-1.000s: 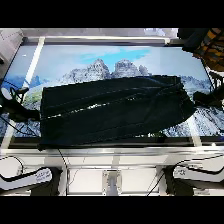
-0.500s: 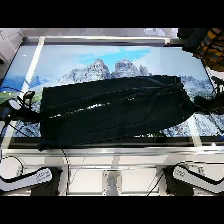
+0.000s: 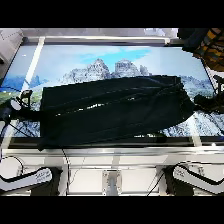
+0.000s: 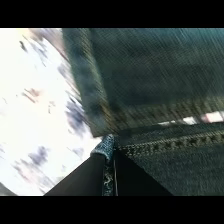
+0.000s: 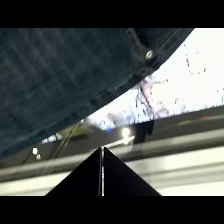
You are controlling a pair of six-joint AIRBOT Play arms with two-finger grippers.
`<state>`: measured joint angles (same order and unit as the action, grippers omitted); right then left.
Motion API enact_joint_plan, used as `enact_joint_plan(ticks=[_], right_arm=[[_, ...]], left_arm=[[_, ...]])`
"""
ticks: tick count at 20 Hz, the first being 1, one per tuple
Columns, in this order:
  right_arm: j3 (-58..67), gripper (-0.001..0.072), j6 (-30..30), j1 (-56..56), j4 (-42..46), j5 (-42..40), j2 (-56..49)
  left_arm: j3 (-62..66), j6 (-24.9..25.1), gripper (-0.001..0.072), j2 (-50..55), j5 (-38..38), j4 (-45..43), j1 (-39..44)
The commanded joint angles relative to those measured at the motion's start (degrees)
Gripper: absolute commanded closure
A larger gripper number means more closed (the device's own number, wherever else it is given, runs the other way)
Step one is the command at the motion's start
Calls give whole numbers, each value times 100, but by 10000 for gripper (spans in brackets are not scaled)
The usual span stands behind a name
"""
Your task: Fold the clothes and pants, and hang the long-sleeved shirts on hangers.
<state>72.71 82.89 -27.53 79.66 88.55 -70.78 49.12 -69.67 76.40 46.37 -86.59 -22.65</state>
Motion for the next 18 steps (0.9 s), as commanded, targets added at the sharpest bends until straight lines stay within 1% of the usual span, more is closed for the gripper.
enact_joint_plan(ticks=[1,3,7,8,9,10,11,12,13,14,16,18], right_arm=[[0,693,2,7,2,-476,2],[0,693,20,7,0,-774,2],[-2,693,17,7,17,-1220,-11],[-2,683,15,7,28,-1318,-11],[-37,621,13,7,96,-1375,-11],[-125,493,-15,7,216,-1388,-11],[-273,407,-160,4,313,-1384,-11],[-457,374,-424,0,326,-1394,-11],[-686,374,-695,0,313,-1499,-11],[-916,374,-848,0,304,-1681,-11],[-1377,374,-918,0,306,-2212,-15],[-1681,374,-907,2,310,-2470,-173]], left_arm=[[660,-415,674,387,-251,-907,-7],[1471,-693,674,859,-26,-883,-7],[2968,-708,672,1558,365,-409,46],[3145,-706,670,1633,393,-413,63],[3215,-702,669,1652,437,-461,66],[3222,-647,640,1648,507,-520,66],[3222,-577,474,1646,682,-643,39],[3222,-577,323,1646,883,-809,4],[3222,-575,265,1641,1139,-931,-46],[3220,-457,265,1626,1419,-925,-122],[3217,-140,265,1565,1971,-741,-291],[3209,-136,265,1495,2446,-487,-529]])
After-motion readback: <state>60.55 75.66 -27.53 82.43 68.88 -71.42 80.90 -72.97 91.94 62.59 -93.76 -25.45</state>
